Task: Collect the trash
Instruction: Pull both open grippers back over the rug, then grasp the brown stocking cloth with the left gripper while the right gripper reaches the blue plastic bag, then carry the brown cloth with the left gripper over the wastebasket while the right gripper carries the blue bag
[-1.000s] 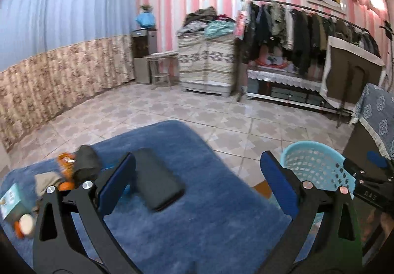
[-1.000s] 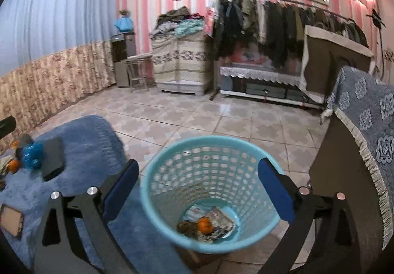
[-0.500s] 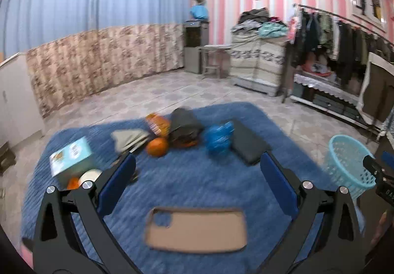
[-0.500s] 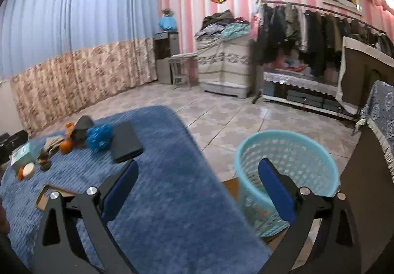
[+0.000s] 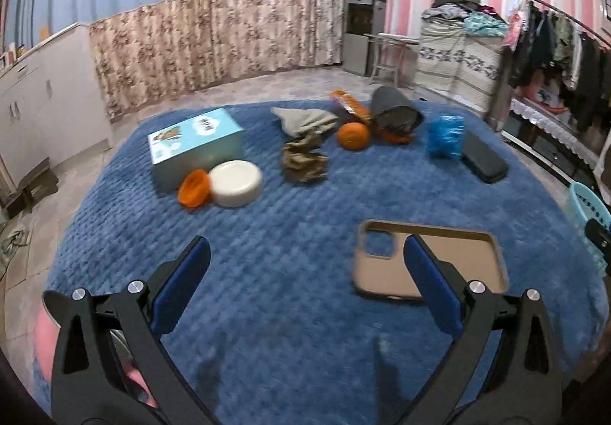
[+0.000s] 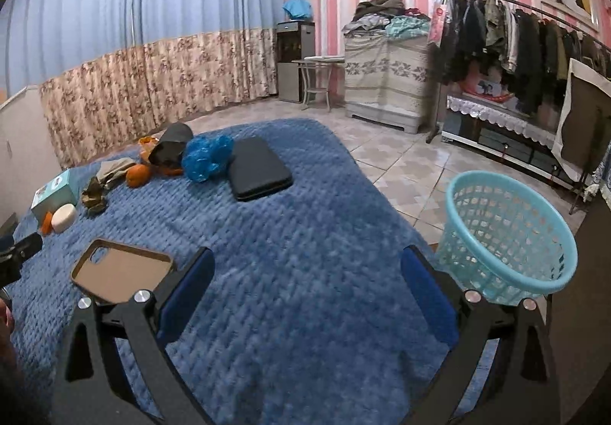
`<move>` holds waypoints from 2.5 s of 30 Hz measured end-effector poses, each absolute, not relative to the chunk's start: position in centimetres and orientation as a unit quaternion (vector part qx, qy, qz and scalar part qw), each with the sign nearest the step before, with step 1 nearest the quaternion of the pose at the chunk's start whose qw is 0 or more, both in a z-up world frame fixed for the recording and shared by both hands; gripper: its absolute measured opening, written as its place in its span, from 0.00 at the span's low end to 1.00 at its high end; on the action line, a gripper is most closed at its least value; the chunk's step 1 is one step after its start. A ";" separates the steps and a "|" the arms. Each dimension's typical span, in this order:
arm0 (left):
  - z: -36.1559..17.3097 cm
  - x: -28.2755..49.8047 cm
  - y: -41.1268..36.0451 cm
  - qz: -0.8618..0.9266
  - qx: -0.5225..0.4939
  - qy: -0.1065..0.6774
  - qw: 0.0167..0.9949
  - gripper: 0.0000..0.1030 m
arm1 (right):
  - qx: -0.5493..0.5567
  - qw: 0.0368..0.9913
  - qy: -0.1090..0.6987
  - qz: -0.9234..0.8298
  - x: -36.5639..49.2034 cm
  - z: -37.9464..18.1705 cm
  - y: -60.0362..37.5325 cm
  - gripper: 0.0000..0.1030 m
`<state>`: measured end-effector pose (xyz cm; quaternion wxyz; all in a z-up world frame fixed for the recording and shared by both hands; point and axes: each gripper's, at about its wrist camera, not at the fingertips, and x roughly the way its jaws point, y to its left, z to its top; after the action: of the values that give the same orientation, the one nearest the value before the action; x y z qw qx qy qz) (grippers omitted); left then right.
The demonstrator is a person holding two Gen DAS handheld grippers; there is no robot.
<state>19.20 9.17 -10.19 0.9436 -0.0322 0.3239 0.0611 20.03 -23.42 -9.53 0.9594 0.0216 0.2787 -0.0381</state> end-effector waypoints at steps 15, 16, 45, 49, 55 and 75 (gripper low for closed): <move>-11.5 27.0 13.0 0.093 -0.063 0.346 0.931 0.83 | 0.021 0.951 0.306 -0.028 23.0 -11.2 -22.5 0.93; -11.5 27.5 12.6 0.091 -0.061 0.346 0.932 0.83 | 0.019 0.951 0.308 -0.029 23.2 -11.4 -22.5 0.93; -13.6 30.4 10.8 0.082 -0.056 0.365 0.926 0.42 | -0.011 0.950 0.312 0.026 35.5 -10.7 -17.5 0.93; -13.2 30.1 11.4 0.107 -0.047 0.340 0.933 0.42 | -0.016 0.946 0.322 0.044 38.0 -11.2 -15.7 0.93; -13.7 30.4 13.5 0.119 -0.081 0.345 0.928 0.42 | -0.033 0.940 0.334 0.062 41.0 -12.0 -13.3 0.92; -7.0 29.8 6.1 0.047 -0.049 0.303 0.951 0.42 | 0.019 0.963 0.265 0.038 30.0 -4.9 -26.6 0.34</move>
<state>29.81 6.09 -6.97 0.9507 -0.0489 0.3025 0.0470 30.02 -26.58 -4.88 0.9632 0.0190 0.2653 0.0383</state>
